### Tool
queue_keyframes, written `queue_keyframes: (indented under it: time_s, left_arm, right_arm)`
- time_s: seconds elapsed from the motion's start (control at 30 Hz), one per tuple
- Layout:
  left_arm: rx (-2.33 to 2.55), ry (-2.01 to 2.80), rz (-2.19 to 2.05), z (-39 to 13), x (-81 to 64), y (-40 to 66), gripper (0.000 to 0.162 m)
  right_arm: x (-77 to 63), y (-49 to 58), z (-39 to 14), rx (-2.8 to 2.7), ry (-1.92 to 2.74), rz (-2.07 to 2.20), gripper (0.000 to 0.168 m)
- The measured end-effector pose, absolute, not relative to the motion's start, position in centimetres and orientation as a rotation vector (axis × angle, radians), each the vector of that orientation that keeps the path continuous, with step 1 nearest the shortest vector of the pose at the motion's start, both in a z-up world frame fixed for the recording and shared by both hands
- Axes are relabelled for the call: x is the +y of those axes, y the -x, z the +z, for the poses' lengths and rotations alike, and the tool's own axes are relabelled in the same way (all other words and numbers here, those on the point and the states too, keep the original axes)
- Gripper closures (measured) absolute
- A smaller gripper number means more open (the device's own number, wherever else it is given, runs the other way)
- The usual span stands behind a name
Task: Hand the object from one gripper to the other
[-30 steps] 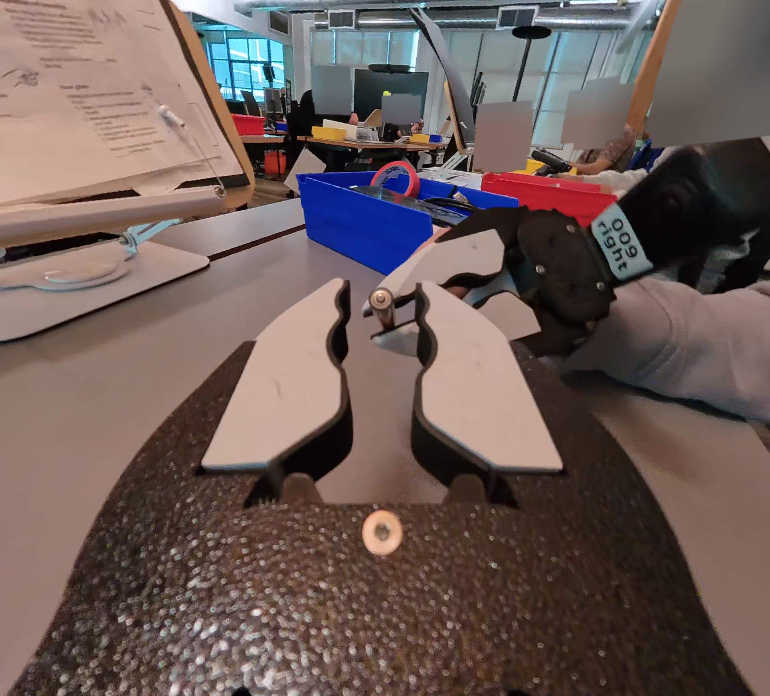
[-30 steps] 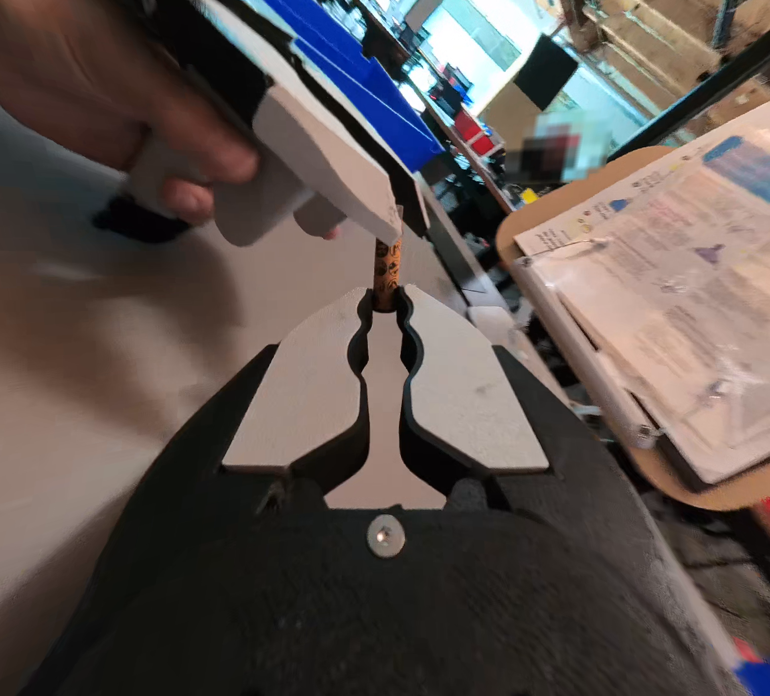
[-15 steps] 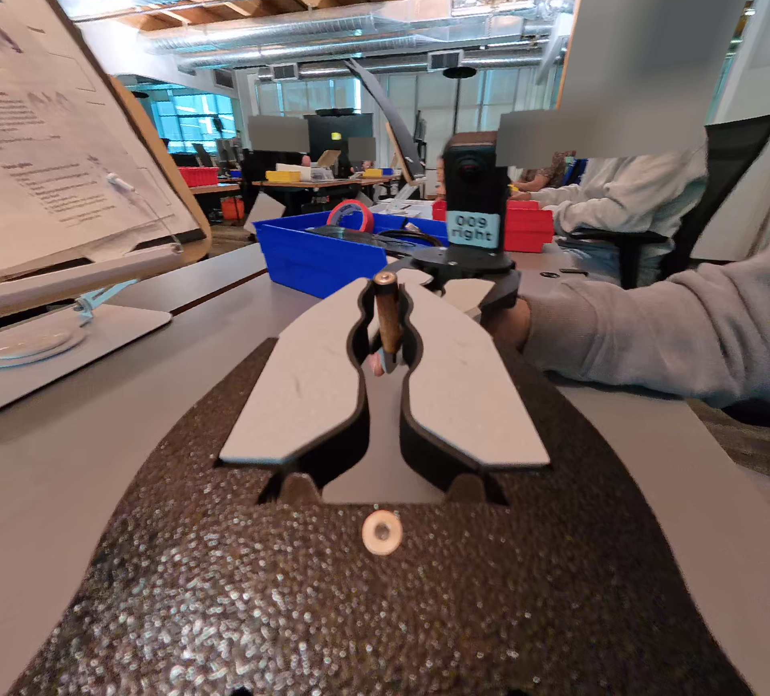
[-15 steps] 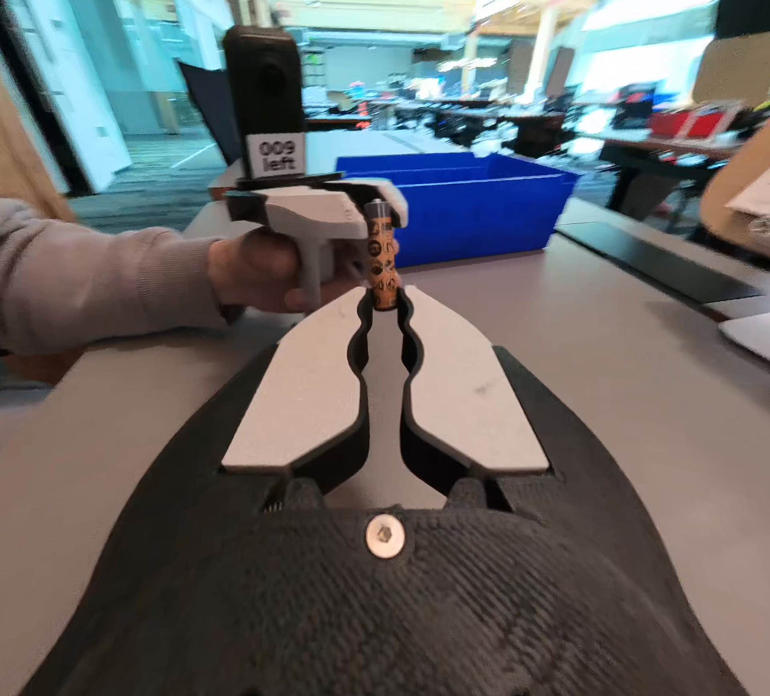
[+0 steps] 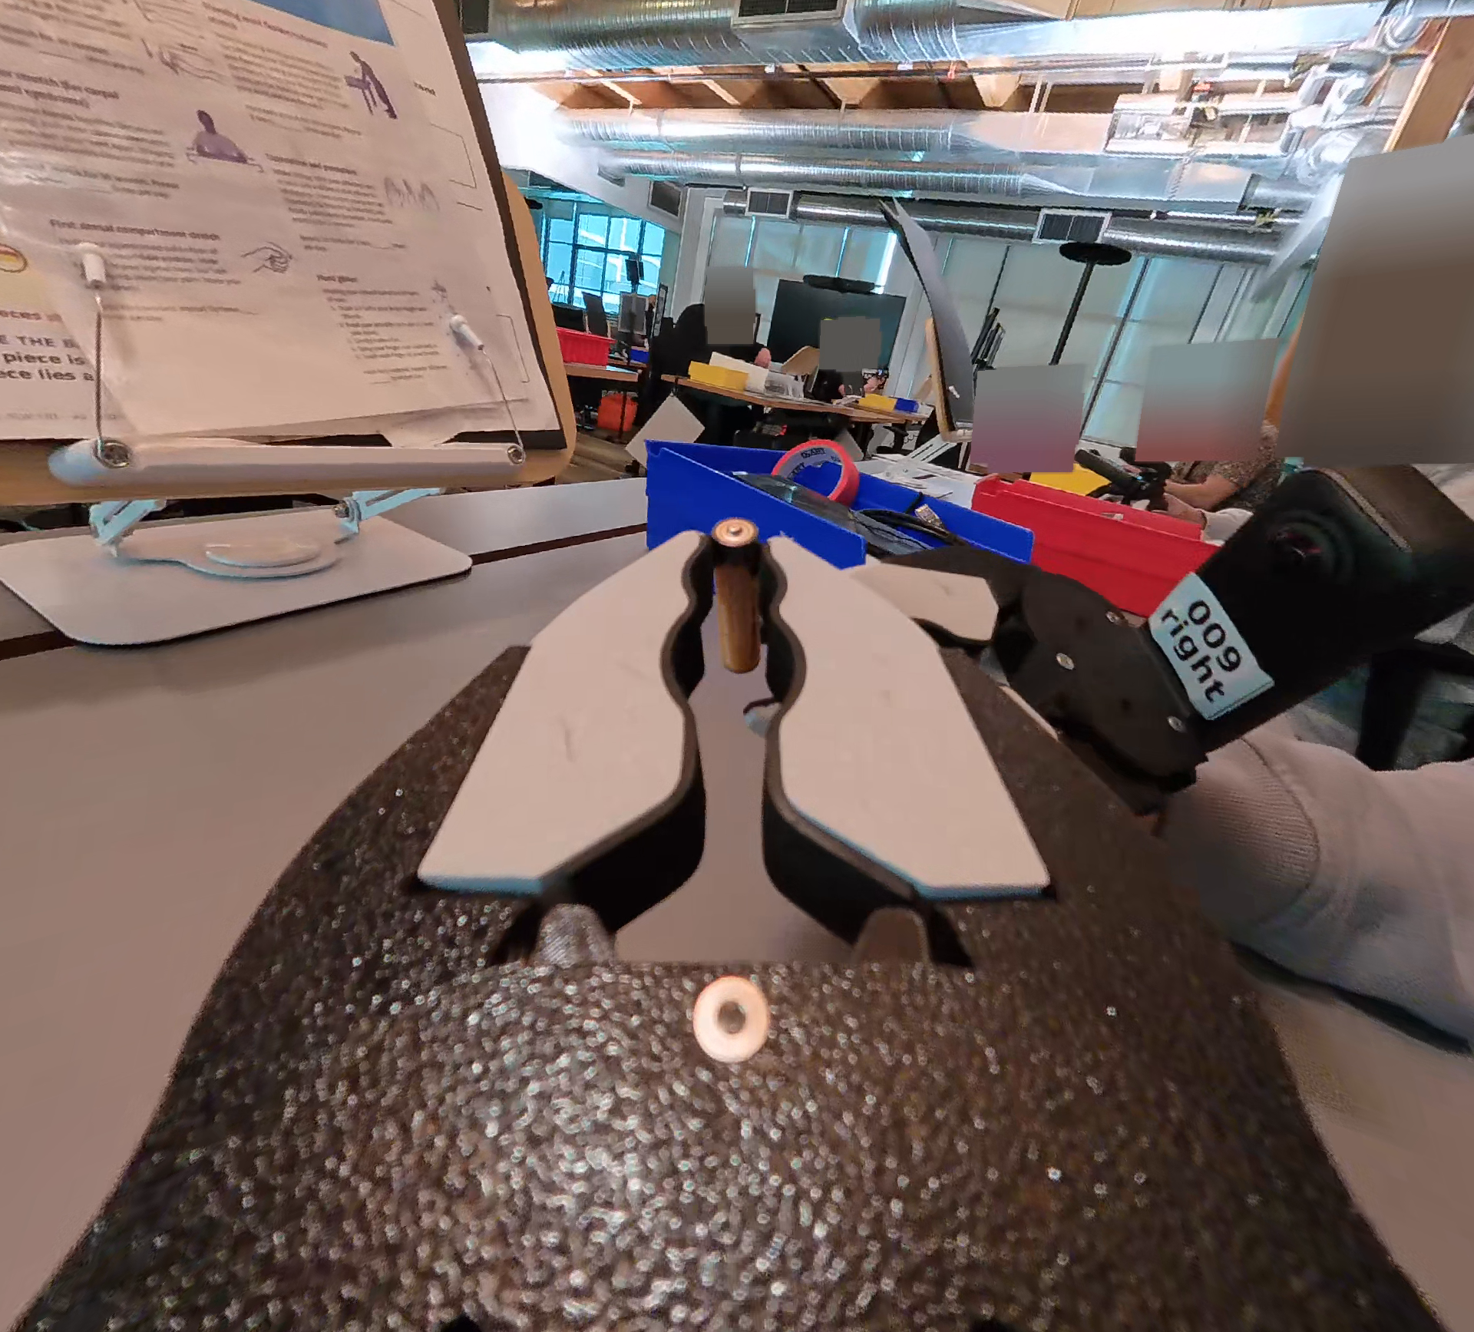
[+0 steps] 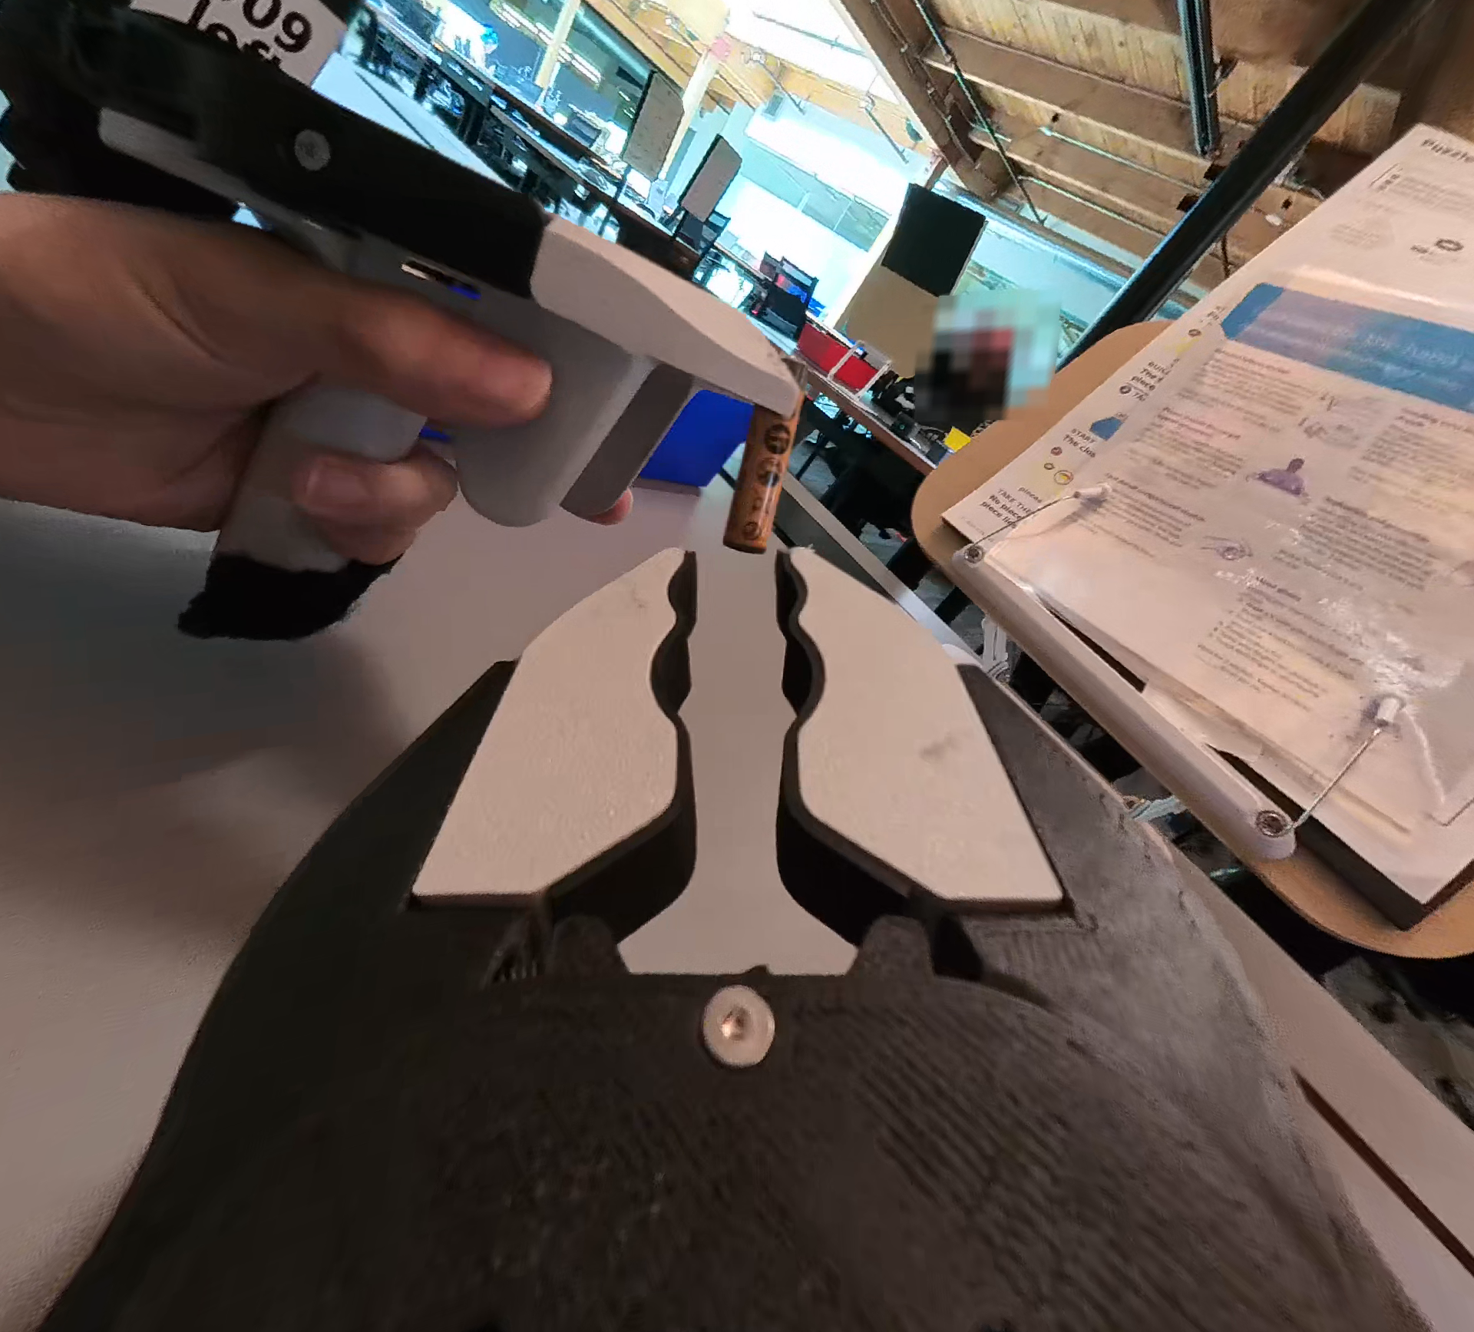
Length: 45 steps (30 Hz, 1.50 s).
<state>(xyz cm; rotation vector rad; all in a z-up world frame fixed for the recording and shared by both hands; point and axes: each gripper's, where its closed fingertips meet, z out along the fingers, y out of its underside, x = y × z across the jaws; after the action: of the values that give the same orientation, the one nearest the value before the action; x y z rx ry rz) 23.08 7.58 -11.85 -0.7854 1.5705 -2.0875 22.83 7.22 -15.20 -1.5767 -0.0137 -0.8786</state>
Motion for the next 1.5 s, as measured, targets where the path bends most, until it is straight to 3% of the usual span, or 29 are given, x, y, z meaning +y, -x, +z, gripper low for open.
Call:
queue_keyframes:
  time_s: [0.23, 0.43, 0.7, 0.83, 1.0, 1.17, 1.37, 1.5]
  left_arm:
    - [1.559, 0.822, -2.166, -11.9, 7.6, -23.1, 0.152]
    - [1.559, 0.828, -2.155, -12.1, 7.7, -23.3, 0.152]
    - [1.562, 0.808, -2.205, -12.1, 7.3, -23.0, 0.152]
    - [1.583, 0.697, -2.324, -11.1, 7.4, -21.9, 0.151]
    - [1.692, 0.498, -2.423, -10.7, 7.0, -20.1, 0.133]
    - [1.759, 0.352, -2.571, -10.7, 6.2, -18.0, 0.135]
    - [1.752, 0.261, -2.569, -10.2, 5.9, -17.2, 0.149]
    - [1.766, 0.438, -2.413, -11.3, 6.3, -19.5, 0.152]
  right_arm:
    - [6.8, -23.1, -14.8, -0.011, 1.552, -0.931, 0.162]
    - [7.2, -22.8, -14.9, -0.023, 1.549, -0.920, 0.151]
    - [7.1, -22.7, -14.5, 0.001, 1.554, -0.865, 0.158]
    - [7.3, -21.1, -13.7, 0.019, 1.500, -0.455, 0.158]
    - [6.3, -18.3, -12.5, 0.082, 1.324, 0.396, 0.158]
    - [5.6, -17.0, -11.6, 0.113, 1.179, 0.820, 0.158]
    - [6.5, -16.4, -11.7, 0.147, 1.185, 0.857, 0.158]
    - [7.0, -19.2, -13.4, 0.230, 1.296, 0.474, 0.151]
